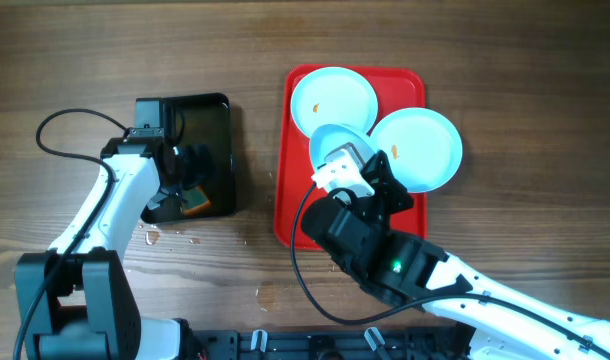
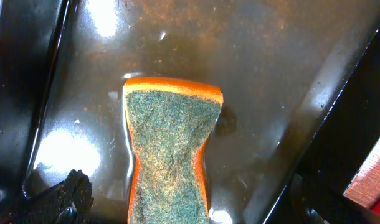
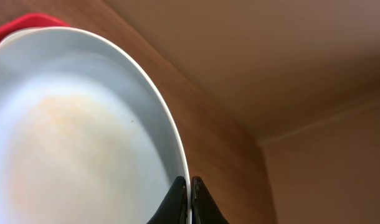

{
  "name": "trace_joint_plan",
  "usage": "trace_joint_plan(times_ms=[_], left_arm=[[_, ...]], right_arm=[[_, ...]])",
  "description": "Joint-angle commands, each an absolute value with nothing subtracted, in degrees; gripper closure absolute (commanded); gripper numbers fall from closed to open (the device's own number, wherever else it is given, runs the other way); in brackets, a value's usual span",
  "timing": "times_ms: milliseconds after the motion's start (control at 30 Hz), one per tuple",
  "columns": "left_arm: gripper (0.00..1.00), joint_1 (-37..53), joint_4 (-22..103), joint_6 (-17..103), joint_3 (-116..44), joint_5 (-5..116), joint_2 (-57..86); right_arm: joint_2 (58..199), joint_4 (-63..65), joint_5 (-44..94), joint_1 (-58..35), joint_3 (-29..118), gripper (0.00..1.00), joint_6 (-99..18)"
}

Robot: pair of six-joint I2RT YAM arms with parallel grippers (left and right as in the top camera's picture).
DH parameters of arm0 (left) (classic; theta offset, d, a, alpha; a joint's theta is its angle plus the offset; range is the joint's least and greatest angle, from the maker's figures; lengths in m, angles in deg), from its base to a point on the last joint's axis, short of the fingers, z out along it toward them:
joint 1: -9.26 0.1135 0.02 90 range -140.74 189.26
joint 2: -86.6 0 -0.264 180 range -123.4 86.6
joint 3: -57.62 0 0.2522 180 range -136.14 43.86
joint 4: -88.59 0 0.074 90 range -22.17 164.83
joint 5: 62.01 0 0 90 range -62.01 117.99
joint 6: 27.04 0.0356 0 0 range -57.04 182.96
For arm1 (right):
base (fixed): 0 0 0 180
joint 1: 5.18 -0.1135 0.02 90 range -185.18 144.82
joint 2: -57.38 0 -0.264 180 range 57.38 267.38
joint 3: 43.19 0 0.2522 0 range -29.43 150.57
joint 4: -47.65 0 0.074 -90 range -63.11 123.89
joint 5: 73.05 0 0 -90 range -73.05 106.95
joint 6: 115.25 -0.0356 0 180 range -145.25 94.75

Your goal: Clean dirty plates on tray and stack at the side

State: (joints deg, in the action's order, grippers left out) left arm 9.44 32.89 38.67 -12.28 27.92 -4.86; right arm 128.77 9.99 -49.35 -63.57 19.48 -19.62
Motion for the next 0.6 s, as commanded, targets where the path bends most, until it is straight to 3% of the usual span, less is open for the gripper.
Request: trace_joint_plan(times_ms=[0, 67, 133, 500, 567], left_arm=[[0.0, 9.7, 33.1, 38.8, -12.3, 28.4, -5.1], [0.0, 9.7, 33.1, 38.8, -12.3, 28.4, -5.1], [0.0, 9.7, 33.1, 38.8, -12.3, 28.4, -5.1], [0.0, 9.7, 33.1, 38.8, -12.3, 28.4, -5.1], [0.0, 9.7, 33.1, 38.8, -12.3, 28.4, -5.1]], right_arm=[[129.2, 9.4, -45.0, -63.7, 19.4, 0.96, -16.7], [129.2, 9.5, -50.9, -62.5, 19.4, 0.96, -23.2], [129.1, 8.4, -45.2, -62.7, 19.4, 0.96, -17.1], [128.4, 5.2, -43.3, -59.2, 19.5, 0.96, -27.6], [128.0, 5.1, -37.4, -58.5, 19.5, 0.96, -29.2]])
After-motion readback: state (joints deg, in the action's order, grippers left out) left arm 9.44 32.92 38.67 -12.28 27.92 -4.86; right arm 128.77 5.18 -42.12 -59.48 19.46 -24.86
